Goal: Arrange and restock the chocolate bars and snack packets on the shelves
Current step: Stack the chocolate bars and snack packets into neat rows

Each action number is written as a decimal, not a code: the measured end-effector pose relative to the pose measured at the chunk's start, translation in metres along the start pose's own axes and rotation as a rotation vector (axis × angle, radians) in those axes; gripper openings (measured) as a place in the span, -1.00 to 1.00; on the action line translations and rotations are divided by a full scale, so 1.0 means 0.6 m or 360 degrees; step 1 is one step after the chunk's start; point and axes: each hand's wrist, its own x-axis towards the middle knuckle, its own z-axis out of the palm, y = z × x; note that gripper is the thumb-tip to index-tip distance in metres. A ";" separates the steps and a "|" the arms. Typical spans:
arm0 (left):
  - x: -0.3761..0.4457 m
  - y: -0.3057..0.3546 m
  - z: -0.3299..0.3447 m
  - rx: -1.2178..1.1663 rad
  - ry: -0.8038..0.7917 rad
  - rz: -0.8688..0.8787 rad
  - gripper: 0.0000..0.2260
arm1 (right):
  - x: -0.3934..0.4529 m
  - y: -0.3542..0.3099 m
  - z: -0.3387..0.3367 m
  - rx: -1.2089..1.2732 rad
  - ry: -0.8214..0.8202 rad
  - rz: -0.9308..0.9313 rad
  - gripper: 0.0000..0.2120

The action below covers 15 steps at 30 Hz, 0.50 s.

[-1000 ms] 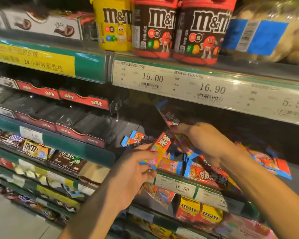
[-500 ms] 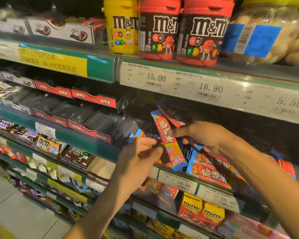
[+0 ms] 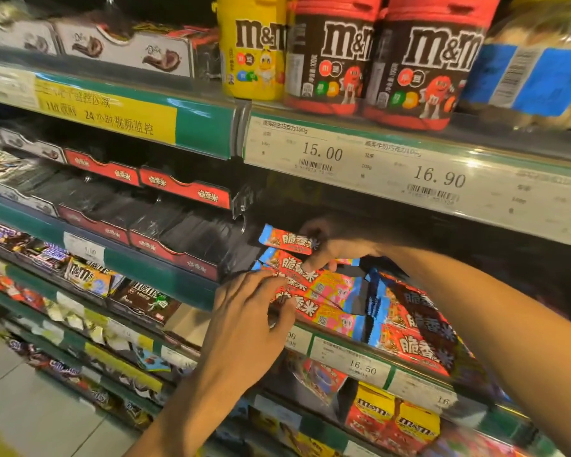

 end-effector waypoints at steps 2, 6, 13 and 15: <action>0.003 0.004 -0.003 0.0046 -0.0050 0.0025 -0.54 | 0.009 0.001 -0.001 -0.0181 0.0098 -0.0077 -0.78; 0.020 0.003 -0.003 0.0156 -0.0222 0.0156 -0.46 | 0.018 0.001 -0.007 -0.0205 0.0023 -0.0157 -0.97; 0.033 0.004 0.005 0.0249 -0.0289 0.0269 -0.48 | 0.017 0.026 -0.014 -0.0340 0.0110 0.0039 -0.86; 0.031 0.005 0.002 0.0239 -0.0277 0.0257 -0.49 | 0.023 0.021 -0.003 -0.0397 0.0129 0.0015 -0.83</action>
